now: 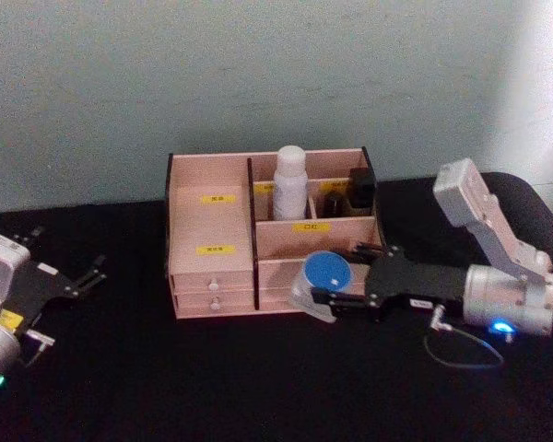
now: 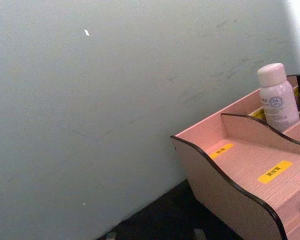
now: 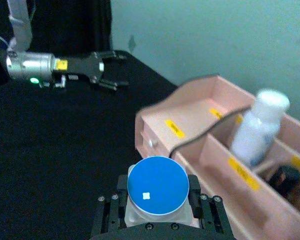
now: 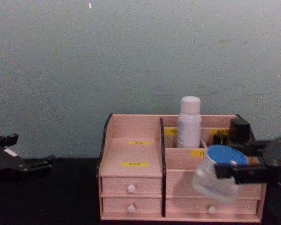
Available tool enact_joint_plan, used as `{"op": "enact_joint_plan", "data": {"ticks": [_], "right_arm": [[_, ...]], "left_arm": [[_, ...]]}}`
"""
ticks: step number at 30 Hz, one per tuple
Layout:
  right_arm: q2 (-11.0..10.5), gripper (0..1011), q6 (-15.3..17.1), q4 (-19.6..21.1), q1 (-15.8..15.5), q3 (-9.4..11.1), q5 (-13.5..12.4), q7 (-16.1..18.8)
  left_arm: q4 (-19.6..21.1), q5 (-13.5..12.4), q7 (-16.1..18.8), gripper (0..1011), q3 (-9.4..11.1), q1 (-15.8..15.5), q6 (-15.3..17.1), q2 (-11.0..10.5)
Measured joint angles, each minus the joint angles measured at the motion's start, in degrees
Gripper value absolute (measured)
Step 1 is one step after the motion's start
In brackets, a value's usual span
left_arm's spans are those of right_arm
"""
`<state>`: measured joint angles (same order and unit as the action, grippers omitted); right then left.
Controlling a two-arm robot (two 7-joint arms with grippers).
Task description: Pick up the facial cleanser and watermelon frost from the table and place them into the tiered storage box.
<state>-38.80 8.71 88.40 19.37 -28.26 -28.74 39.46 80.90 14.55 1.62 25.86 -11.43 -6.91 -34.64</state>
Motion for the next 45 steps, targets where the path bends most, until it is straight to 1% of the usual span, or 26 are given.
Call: {"op": "enact_joint_plan", "data": {"ticks": [4, 7, 9, 10, 14, 16, 17, 19, 20, 28, 29, 30, 32, 33, 36, 37, 45], "right_arm": [[1.43, 710, -0.41, -0.99, 2.49, -1.44, 0.42, 0.61], [3.12, 710, -0.63, -2.54, 4.92, -2.76, 0.86, 0.85], [3.88, 710, -0.73, -3.35, 5.85, -3.32, 1.03, 0.90], [4.64, 710, -0.77, -4.21, 6.76, -3.90, 1.25, 0.90], [6.14, 710, -0.84, -5.91, 8.54, -4.88, 1.55, 0.95], [7.40, 710, -0.96, -7.39, 9.98, -5.64, 1.78, 1.01], [7.40, 710, -0.96, -7.39, 9.98, -5.64, 1.78, 1.01], [8.67, 710, -1.08, -8.99, 11.40, -6.32, 1.97, 1.05], [8.67, 710, -1.08, -8.99, 11.40, -6.32, 1.97, 1.05], [12.19, 710, -1.14, -13.51, 15.33, -8.04, 2.74, 1.03], [12.19, 710, -1.14, -13.51, 15.33, -8.04, 2.74, 1.03], [12.87, 710, -1.11, -14.49, 16.03, -8.36, 2.91, 1.01], [13.52, 710, -1.03, -15.50, 16.66, -8.67, 3.11, 1.01], [14.30, 710, -0.97, -16.69, 17.40, -9.00, 3.29, 1.05], [15.41, 710, -0.93, -18.51, 18.46, -9.47, 3.61, 1.14], [16.20, 710, -0.93, -19.87, 19.22, -9.78, 3.82, 1.20], [19.82, 710, -1.39, -25.85, 22.41, -10.79, 4.83, 1.67]], "left_arm": [[0.00, 0.00, 0.00, 1001, 0.00, 0.00, 0.00, 0.00], [0.00, 0.00, 0.00, 1001, 0.00, 0.00, 0.00, 0.00], [0.00, 0.00, 0.00, 1001, 0.00, 0.00, 0.00, 0.00], [0.00, 0.00, 0.00, 1001, 0.00, 0.00, 0.00, 0.00], [0.00, 0.00, 0.00, 1001, 0.00, 0.00, 0.00, 0.00], [0.00, 0.00, 0.00, 1002, 0.00, 0.00, 0.00, 0.00], [0.00, 0.00, 0.00, 1001, 0.00, 0.00, 0.00, 0.00], [0.00, 0.00, 0.00, 1001, 0.00, 0.00, 0.00, 0.00], [0.00, 0.00, 0.00, 1001, 0.00, 0.00, 0.00, 0.00], [0.00, 0.00, 0.00, 1001, 0.00, 0.00, 0.00, 0.00], [0.00, 0.00, 0.00, 1001, 0.00, 0.00, 0.00, 0.00], [0.00, 0.00, 0.00, 1001, 0.00, 0.00, 0.00, 0.00], [0.00, 0.00, 0.00, 1001, 0.00, 0.00, 0.00, 0.00], [0.00, 0.00, 0.00, 1001, 0.00, 0.00, 0.00, 0.00], [0.00, 0.00, 0.00, 1001, 0.00, 0.00, 0.00, 0.00], [0.00, 0.00, 0.00, 1001, 0.00, 0.00, 0.00, 0.00], [0.00, 0.00, 0.00, 1002, 0.00, 0.00, 0.00, 0.00]]}}
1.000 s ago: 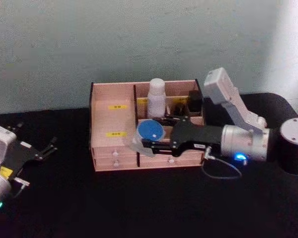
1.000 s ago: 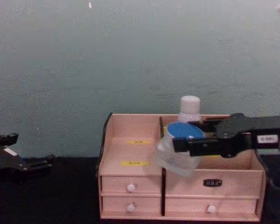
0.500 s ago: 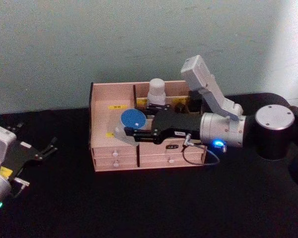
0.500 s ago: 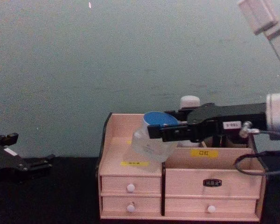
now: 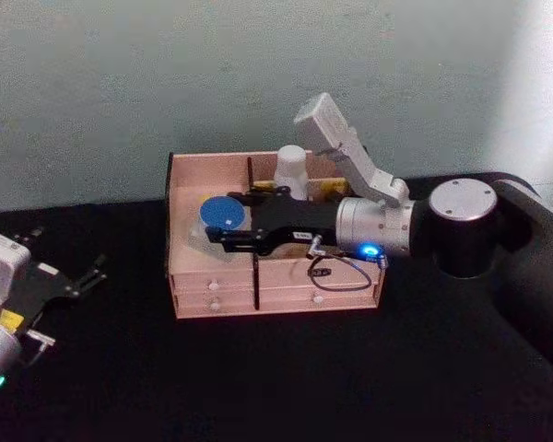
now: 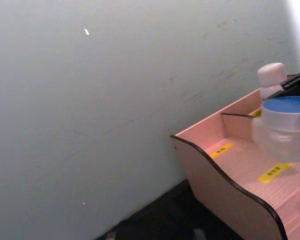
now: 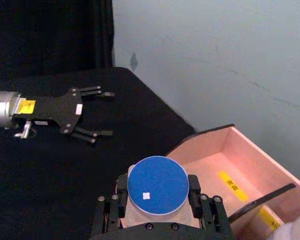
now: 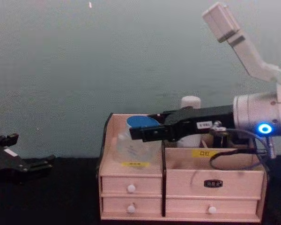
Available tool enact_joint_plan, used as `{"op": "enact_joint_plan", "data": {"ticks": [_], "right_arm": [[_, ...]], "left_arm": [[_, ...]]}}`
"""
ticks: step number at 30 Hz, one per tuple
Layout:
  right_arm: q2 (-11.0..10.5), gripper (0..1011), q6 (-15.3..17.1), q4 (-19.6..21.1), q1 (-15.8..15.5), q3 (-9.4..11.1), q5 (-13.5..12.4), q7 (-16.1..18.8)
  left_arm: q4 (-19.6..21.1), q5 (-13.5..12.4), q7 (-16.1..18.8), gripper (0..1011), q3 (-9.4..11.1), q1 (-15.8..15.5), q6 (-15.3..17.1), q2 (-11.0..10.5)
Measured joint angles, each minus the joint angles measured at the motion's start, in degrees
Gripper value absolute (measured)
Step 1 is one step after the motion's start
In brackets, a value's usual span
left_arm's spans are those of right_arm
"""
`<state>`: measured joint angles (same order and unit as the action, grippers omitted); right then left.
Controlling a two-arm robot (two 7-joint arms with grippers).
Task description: Pick up the facial cleanser and watermelon frost from the table and place them into the tiered storage box.
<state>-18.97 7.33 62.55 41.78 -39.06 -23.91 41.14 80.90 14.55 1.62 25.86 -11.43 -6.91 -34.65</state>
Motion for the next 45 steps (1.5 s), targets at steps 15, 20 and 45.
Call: {"op": "enact_joint_plan", "data": {"ticks": [15, 20, 45], "right_arm": [[4.90, 708, -0.78, -9.19, 4.31, 0.30, 1.11, 0.06], [6.60, 710, -1.04, -12.96, 5.86, 0.60, 1.65, -0.02], [10.31, 710, -1.25, -21.12, 8.62, 2.60, 4.16, 0.37]], "left_arm": [[0.00, 0.00, 0.00, 1001, 0.00, 0.00, 0.00, 0.00], [0.00, 0.00, 0.00, 1001, 0.00, 0.00, 0.00, 0.00], [0.00, 0.00, 0.00, 1001, 0.00, 0.00, 0.00, 0.00]]}}
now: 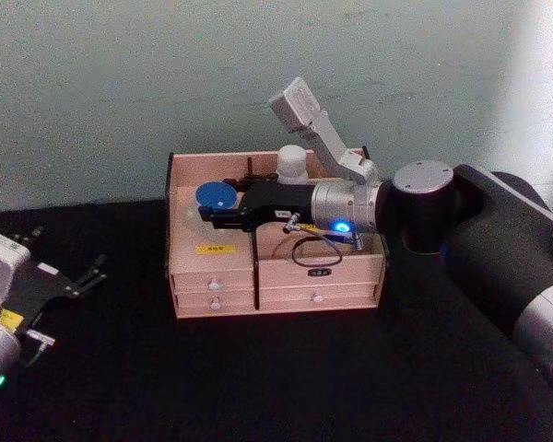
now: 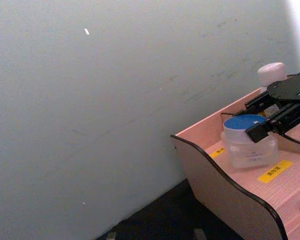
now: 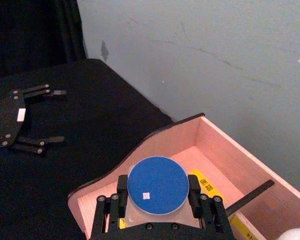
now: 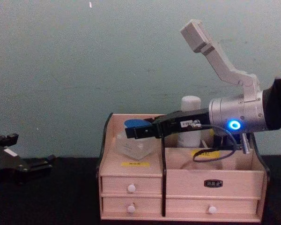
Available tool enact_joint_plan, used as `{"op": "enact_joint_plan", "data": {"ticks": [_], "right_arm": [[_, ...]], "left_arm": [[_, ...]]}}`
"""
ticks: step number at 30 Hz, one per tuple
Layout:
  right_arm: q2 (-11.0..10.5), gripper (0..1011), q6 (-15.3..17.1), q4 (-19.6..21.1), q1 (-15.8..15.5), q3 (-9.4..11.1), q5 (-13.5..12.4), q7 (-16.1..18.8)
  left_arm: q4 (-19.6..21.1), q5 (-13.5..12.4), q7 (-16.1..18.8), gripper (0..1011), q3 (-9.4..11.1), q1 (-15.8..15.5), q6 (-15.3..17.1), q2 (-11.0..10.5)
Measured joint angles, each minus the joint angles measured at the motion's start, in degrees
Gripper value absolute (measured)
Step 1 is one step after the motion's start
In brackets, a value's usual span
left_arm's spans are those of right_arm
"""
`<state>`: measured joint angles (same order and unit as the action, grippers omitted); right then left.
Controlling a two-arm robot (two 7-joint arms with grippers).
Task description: Pick up the facial cleanser and watermelon frost from the table and place them into the tiered storage box.
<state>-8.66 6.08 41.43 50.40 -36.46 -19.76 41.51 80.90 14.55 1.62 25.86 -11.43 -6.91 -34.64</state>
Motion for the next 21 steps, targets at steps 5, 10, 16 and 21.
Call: {"op": "enact_joint_plan", "data": {"ticks": [5, 10, 16, 21], "right_arm": [[0.29, 710, 0.13, -0.65, 0.13, 0.33, 0.44, 0.15], [0.41, 710, 0.36, -0.77, 0.14, 0.82, 0.60, 0.15], [0.41, 710, 0.42, -0.71, 0.14, 0.94, 0.63, 0.07], [0.40, 710, 0.43, -0.68, 0.14, 0.87, 0.63, 0.06]], "left_arm": [[0.00, 0.00, 0.00, 1001, 0.00, 0.00, 0.00, 0.00], [0.00, 0.00, 0.00, 1001, 0.00, 0.00, 0.00, 0.00], [0.00, 0.00, 0.00, 1001, 0.00, 0.00, 0.00, 0.00], [0.00, 0.00, 0.00, 1001, 0.00, 0.00, 0.00, 0.00]]}}
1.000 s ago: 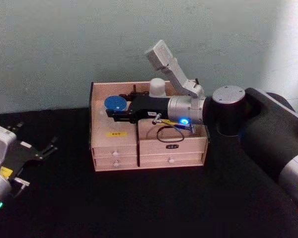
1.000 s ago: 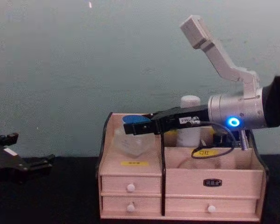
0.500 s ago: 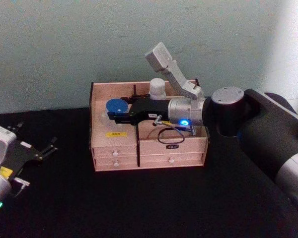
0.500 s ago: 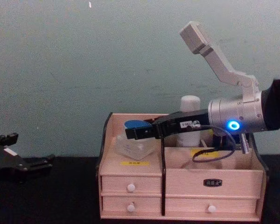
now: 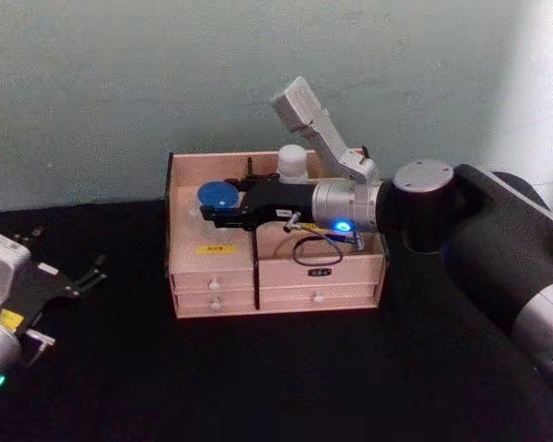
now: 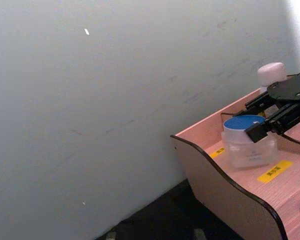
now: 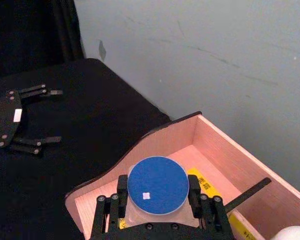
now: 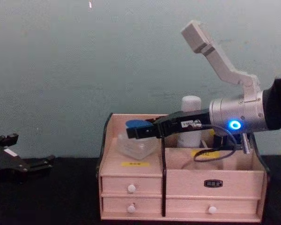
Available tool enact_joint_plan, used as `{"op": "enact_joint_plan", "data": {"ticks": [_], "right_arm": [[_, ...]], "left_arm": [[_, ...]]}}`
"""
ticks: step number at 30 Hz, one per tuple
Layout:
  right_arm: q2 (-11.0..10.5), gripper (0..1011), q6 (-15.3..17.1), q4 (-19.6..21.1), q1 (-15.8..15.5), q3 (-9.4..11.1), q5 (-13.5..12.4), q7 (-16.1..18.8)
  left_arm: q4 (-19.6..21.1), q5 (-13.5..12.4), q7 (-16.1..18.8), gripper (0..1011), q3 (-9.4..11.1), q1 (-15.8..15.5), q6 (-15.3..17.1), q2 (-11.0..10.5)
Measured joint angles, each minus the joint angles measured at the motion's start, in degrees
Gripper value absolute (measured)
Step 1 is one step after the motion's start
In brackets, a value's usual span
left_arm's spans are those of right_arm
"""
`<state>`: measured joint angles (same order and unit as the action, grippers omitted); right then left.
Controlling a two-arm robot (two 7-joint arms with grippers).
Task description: Pick up the facial cleanser and watermelon frost from the table and place them into the tiered storage box.
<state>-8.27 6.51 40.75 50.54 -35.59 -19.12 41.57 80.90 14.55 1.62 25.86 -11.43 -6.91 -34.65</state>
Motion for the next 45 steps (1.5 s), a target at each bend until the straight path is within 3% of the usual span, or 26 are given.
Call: {"op": "enact_joint_plan", "data": {"ticks": [14, 25, 37, 45], "right_arm": [[-0.05, 712, -0.03, 0.06, -0.06, -0.12, -0.03, 0.00], [-0.05, 1002, -0.06, 0.08, -0.09, -0.16, -0.08, 0.00], [-0.05, 1000, -0.04, 0.07, -0.09, -0.16, -0.08, 0.00], [-2.75, 1000, -0.21, 8.48, -3.88, 1.10, -0.12, -2.00]], "left_arm": [[0.00, 0.00, 0.00, 1001, 0.00, 0.00, 0.00, 0.00], [0.00, 0.00, 0.00, 1001, 0.00, 0.00, 0.00, 0.00], [0.00, 0.00, 0.00, 1001, 0.00, 0.00, 0.00, 0.00], [0.00, 0.00, 0.00, 1001, 0.00, 0.00, 0.00, 0.00]]}}
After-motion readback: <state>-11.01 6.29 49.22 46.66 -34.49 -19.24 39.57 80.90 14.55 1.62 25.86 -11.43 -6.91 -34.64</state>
